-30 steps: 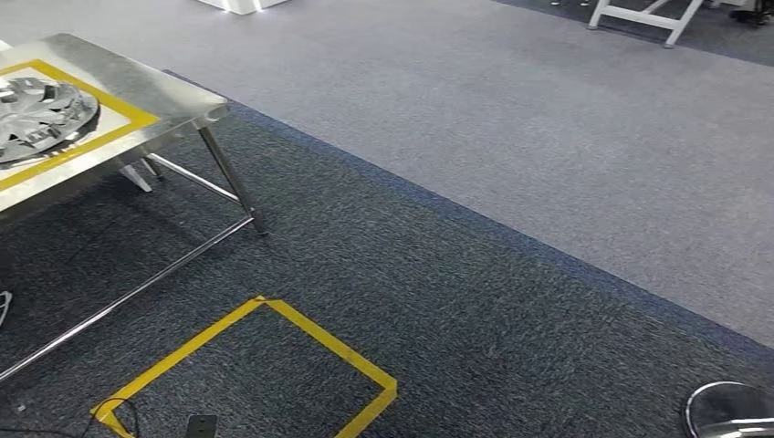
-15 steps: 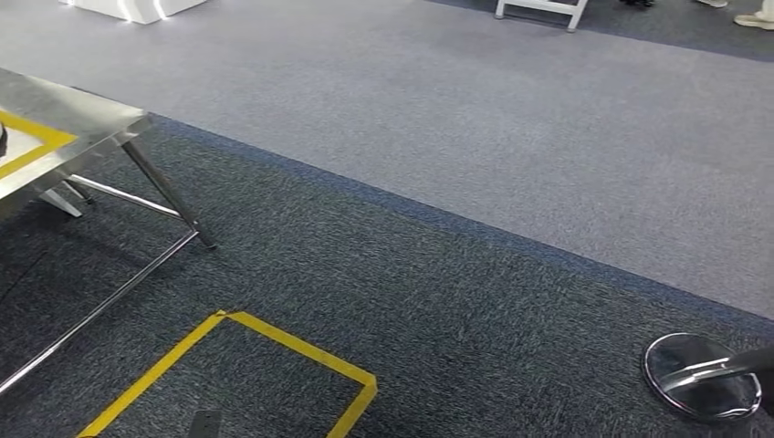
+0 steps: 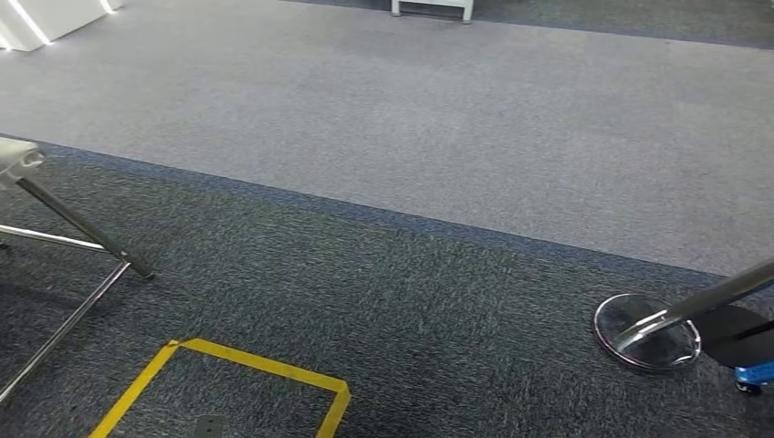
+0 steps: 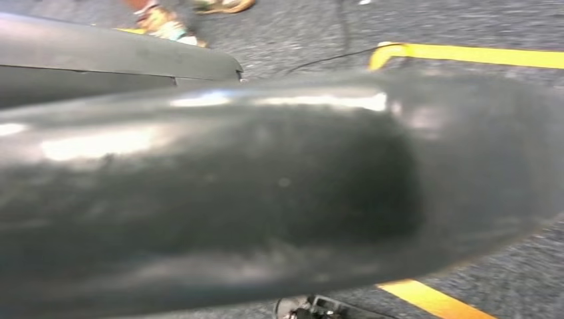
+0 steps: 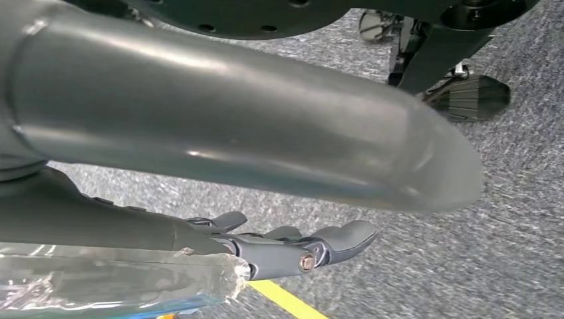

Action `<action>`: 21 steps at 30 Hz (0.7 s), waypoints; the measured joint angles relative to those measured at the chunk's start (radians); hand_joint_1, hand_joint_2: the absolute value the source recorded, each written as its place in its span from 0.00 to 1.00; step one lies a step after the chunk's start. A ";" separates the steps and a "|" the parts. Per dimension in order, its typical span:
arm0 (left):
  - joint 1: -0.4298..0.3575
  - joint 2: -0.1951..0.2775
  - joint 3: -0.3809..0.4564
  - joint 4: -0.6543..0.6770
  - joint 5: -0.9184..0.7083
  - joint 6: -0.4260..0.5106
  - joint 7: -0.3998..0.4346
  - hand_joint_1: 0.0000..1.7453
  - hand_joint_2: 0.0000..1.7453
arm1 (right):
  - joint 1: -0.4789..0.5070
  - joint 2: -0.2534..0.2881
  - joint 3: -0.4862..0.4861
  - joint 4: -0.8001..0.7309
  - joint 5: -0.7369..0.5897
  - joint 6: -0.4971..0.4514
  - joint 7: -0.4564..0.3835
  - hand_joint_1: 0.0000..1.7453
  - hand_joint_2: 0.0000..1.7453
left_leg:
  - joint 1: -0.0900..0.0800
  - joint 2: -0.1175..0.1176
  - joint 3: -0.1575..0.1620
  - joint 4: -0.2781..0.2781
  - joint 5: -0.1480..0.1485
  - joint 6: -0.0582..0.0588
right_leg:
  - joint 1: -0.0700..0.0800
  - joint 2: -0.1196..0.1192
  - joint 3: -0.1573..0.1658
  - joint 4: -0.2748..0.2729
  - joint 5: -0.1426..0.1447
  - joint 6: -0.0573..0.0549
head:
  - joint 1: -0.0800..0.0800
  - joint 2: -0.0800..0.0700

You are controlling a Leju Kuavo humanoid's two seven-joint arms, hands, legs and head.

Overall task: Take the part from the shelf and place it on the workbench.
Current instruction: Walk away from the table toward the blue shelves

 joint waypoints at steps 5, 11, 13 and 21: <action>-0.003 -0.002 0.000 0.000 0.000 0.000 -0.001 0.00 0.00 | 0.008 0.001 0.004 0.000 0.001 0.003 -0.007 0.00 0.00 | -0.003 0.031 0.010 -0.031 0.010 0.031 | -0.005 -0.007 -0.035 0.021 -0.008 0.030 | 0.003 0.000; 0.001 -0.003 0.000 0.000 0.000 -0.001 -0.002 0.00 0.00 | 0.005 0.007 0.008 0.001 0.003 0.005 -0.012 0.00 0.00 | -0.015 0.122 0.013 -0.032 0.007 0.045 | 0.000 -0.109 -0.139 0.263 -0.111 0.035 | 0.008 0.000; -0.001 -0.004 0.000 0.000 -0.001 -0.001 -0.002 0.00 0.00 | 0.006 0.007 0.008 0.001 0.004 0.005 -0.012 0.00 0.00 | -0.016 0.145 0.020 -0.032 0.002 0.041 | 0.001 -0.137 -0.060 0.130 -0.055 0.033 | 0.008 0.000; -0.006 -0.005 0.000 0.000 -0.006 -0.001 -0.002 0.00 0.00 | 0.003 0.008 0.009 0.001 0.009 0.005 -0.006 0.00 0.00 | -0.017 0.134 0.009 0.023 -0.051 -0.001 | 0.004 -0.122 0.010 -0.003 -0.011 -0.015 | 0.004 0.000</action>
